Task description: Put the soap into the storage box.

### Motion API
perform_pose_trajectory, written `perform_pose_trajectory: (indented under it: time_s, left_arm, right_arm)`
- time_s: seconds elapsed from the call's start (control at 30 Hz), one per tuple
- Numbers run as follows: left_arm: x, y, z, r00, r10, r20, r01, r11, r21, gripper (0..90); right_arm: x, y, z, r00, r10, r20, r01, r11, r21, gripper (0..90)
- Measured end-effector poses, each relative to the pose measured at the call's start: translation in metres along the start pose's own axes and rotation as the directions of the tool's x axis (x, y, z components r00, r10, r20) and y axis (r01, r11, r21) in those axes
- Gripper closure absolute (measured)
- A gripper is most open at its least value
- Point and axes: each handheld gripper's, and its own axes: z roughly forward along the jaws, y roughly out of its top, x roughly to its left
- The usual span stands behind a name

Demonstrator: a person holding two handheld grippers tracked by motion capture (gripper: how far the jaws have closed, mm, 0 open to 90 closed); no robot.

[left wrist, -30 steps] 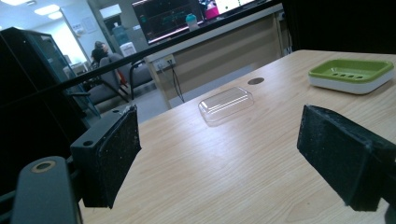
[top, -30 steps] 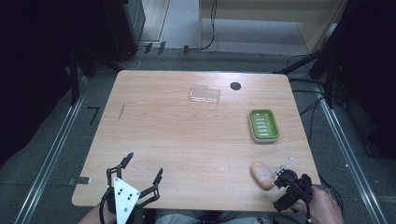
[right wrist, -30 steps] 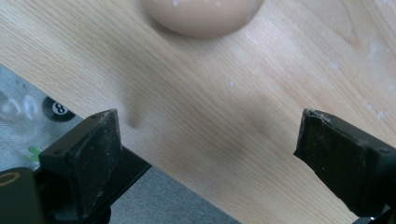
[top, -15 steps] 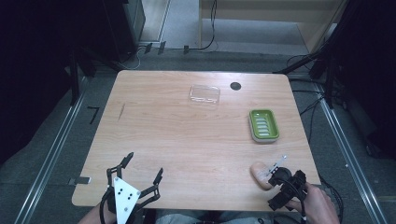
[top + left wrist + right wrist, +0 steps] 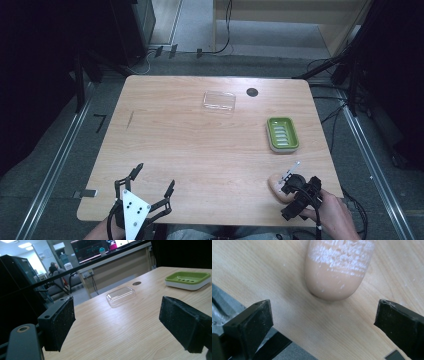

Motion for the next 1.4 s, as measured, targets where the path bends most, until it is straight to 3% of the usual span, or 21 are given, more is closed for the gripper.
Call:
perform_pose_trajectory:
  time_s: [0.9, 1.4]
  left_arm:
    - [-0.001, 0.0, 0.0, 1.0, 0.004, -0.001, -0.004, 1.0, 0.003, 13.8]
    - [-0.001, 0.0, 0.0, 1.0, 0.006, -0.001, -0.006, 1.0, 0.003, 13.8]
  right_arm:
    - [-0.006, 0.012, 0.004, 0.9998, 0.008, -0.016, -0.008, 1.0, -0.008, 0.0]
    - [-0.01, 0.031, 0.007, 0.9998, 0.01, -0.016, -0.01, 1.0, 0.008, 0.0]
